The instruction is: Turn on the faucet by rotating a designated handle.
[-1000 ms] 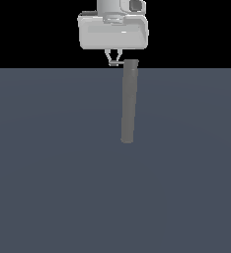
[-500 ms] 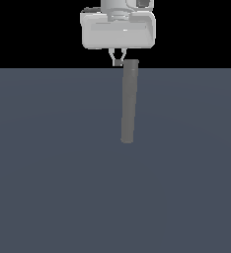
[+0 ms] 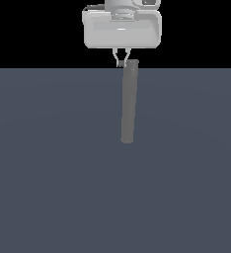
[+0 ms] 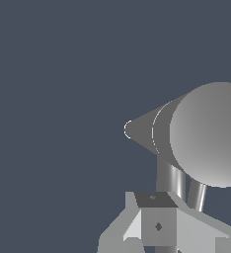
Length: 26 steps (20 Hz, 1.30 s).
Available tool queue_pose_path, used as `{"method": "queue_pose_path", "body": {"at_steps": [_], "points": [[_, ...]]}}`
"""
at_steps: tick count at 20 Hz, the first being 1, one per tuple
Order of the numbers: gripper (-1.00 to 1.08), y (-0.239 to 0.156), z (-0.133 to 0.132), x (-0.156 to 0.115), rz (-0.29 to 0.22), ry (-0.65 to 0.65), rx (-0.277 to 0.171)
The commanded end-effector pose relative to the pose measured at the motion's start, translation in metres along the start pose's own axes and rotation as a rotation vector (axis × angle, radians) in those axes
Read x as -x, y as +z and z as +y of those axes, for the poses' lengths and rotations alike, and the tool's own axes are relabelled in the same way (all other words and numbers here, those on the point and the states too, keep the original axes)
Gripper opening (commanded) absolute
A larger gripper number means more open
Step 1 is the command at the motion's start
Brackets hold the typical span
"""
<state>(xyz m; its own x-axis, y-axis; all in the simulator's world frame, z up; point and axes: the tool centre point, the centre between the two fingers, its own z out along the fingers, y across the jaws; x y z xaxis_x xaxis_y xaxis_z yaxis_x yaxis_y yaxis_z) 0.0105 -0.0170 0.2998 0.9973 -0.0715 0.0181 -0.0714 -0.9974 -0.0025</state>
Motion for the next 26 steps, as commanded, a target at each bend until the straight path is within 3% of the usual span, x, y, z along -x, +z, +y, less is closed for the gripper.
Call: {"method": "queue_pose_path", "body": {"at_steps": [1, 4, 5, 15, 16, 17, 26], "points": [[-1.0, -0.001, 0.025, 0.012, -0.014, 0.022, 0.003], [-1.0, -0.001, 0.034, 0.017, -0.017, 0.022, 0.003], [-1.0, 0.0, 0.01, 0.01, -0.007, -0.011, -0.001], [-1.0, -0.001, 0.075, -0.004, -0.017, 0.02, 0.002], [-1.0, -0.001, 0.075, -0.004, -0.017, 0.02, 0.002], [-1.0, 0.0, 0.033, 0.006, -0.039, -0.036, -0.012], [-1.0, 0.0, 0.06, -0.022, -0.029, -0.009, -0.005]]}}
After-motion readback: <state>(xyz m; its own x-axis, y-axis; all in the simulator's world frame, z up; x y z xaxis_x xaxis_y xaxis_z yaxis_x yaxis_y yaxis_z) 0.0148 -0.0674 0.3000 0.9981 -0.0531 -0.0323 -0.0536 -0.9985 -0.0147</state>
